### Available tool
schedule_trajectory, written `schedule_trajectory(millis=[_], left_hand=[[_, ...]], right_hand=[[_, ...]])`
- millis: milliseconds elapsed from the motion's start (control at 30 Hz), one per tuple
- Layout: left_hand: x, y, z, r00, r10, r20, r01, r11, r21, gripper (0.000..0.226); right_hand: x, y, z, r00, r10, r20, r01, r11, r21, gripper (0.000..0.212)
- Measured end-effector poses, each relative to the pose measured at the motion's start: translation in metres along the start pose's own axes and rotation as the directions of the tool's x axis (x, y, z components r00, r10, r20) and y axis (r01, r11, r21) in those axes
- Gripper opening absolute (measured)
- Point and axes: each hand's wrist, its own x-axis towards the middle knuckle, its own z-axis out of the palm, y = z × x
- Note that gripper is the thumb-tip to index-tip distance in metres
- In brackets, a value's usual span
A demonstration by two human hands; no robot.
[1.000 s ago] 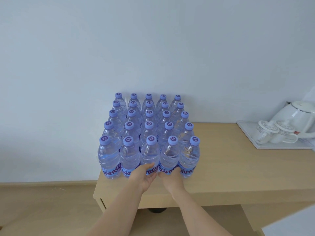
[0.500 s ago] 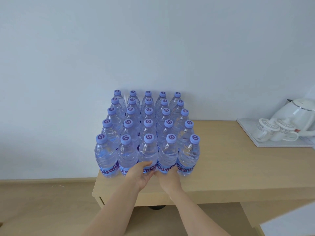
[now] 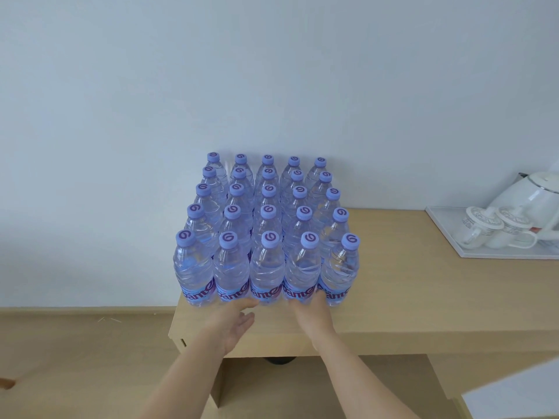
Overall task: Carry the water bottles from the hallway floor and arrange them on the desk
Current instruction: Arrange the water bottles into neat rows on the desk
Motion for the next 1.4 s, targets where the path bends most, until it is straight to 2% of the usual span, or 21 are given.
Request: schedule_trajectory(millis=[100, 200, 267, 400, 567, 700, 733, 800, 867, 1000, 1400], left_hand=[[-0.002, 0.003, -0.035, 0.975, 0.123, -0.188, -0.081, 0.974, 0.214, 0.049], [0.002, 0.014, -0.06, 0.881, 0.302, -0.363, -0.185, 0.928, 0.324, 0.074], [0.003, 0.024, -0.066, 0.83, 0.409, -0.379, -0.253, 0.882, 0.398, 0.086], [0.01, 0.04, -0.069, 0.786, 0.564, -0.253, -0.349, 0.742, 0.572, 0.088], [0.019, 0.051, -0.066, 0.793, 0.585, -0.171, -0.426, 0.733, 0.531, 0.076], [0.023, 0.052, -0.065, 0.793, 0.588, -0.159, -0.418, 0.715, 0.561, 0.07], [0.024, 0.052, -0.066, 0.788, 0.595, -0.155, -0.421, 0.706, 0.569, 0.068], [0.025, 0.053, -0.067, 0.778, 0.608, -0.161, -0.427, 0.698, 0.575, 0.066], [0.025, 0.052, -0.069, 0.773, 0.612, -0.168, -0.435, 0.703, 0.562, 0.062], [0.027, 0.052, -0.072, 0.775, 0.612, -0.159, -0.447, 0.709, 0.546, 0.058], [0.029, 0.053, -0.074, 0.771, 0.615, -0.163, -0.459, 0.715, 0.528, 0.058]], right_hand=[[-0.001, -0.002, 0.003, 0.999, -0.031, 0.019, 0.031, 0.999, -0.011, 0.058], [-0.005, -0.004, 0.009, 0.999, -0.048, 0.025, 0.048, 0.999, -0.002, 0.06], [-0.007, -0.004, 0.01, 0.999, -0.038, 0.021, 0.038, 0.999, 0.01, 0.068], [-0.007, -0.007, 0.011, 0.998, -0.052, 0.039, 0.051, 0.998, 0.024, 0.071], [-0.011, -0.01, 0.008, 0.996, -0.061, 0.07, 0.06, 0.998, 0.016, 0.067], [-0.013, -0.004, -0.002, 0.999, -0.009, 0.053, 0.007, 1.0, 0.024, 0.029], [-0.014, -0.002, -0.004, 0.999, 0.005, 0.038, -0.006, 0.999, 0.033, 0.028], [-0.013, 0.005, -0.006, 0.999, 0.039, 0.019, -0.039, 0.999, 0.005, 0.049], [-0.013, 0.008, -0.006, 0.998, 0.055, 0.027, -0.054, 0.997, -0.047, 0.059], [-0.013, 0.006, -0.002, 0.996, 0.066, 0.054, -0.059, 0.991, -0.118, 0.054], [-0.016, 0.004, 0.004, 0.997, 0.059, 0.052, -0.053, 0.992, -0.119, 0.056]])
